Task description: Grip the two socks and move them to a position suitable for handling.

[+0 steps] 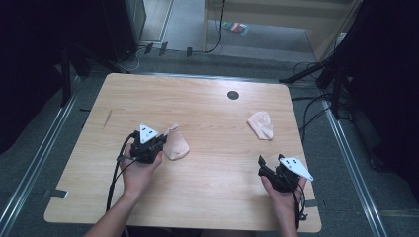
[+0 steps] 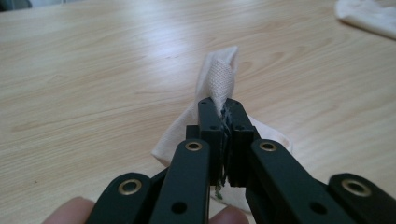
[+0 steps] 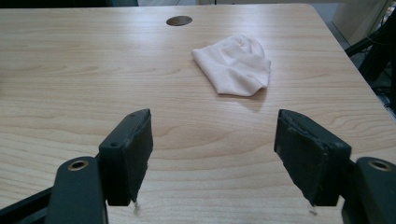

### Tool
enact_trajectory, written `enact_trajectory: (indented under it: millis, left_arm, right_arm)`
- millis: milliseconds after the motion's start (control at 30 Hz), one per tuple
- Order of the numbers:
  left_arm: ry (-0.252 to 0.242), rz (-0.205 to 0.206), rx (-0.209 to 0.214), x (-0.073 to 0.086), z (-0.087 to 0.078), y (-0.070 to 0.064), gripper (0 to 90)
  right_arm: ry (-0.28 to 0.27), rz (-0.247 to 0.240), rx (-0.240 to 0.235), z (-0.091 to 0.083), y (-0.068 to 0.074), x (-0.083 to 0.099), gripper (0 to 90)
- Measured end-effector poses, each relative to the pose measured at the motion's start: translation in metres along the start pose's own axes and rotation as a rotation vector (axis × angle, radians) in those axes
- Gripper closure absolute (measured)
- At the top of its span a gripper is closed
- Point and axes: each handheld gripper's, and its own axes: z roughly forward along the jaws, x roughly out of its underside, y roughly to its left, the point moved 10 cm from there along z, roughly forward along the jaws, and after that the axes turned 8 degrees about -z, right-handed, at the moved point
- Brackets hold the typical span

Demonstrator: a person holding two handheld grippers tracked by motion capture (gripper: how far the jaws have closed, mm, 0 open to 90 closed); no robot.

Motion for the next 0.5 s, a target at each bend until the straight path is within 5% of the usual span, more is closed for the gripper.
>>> enact_trajectory:
  millis: [233, 500]
  left_arm:
    - [0.013, 0.026, 0.1, 0.021, -0.031, -0.041, 89.1]
    - [0.115, 0.047, 0.168, 0.063, -0.007, -0.071, 88.5]
  right_arm:
    - [0.001, -0.015, -0.008, -0.001, 0.007, 0.0, 29.5]
    - [0.006, -0.033, -0.026, 0.0, 0.015, 0.001, 29.7]
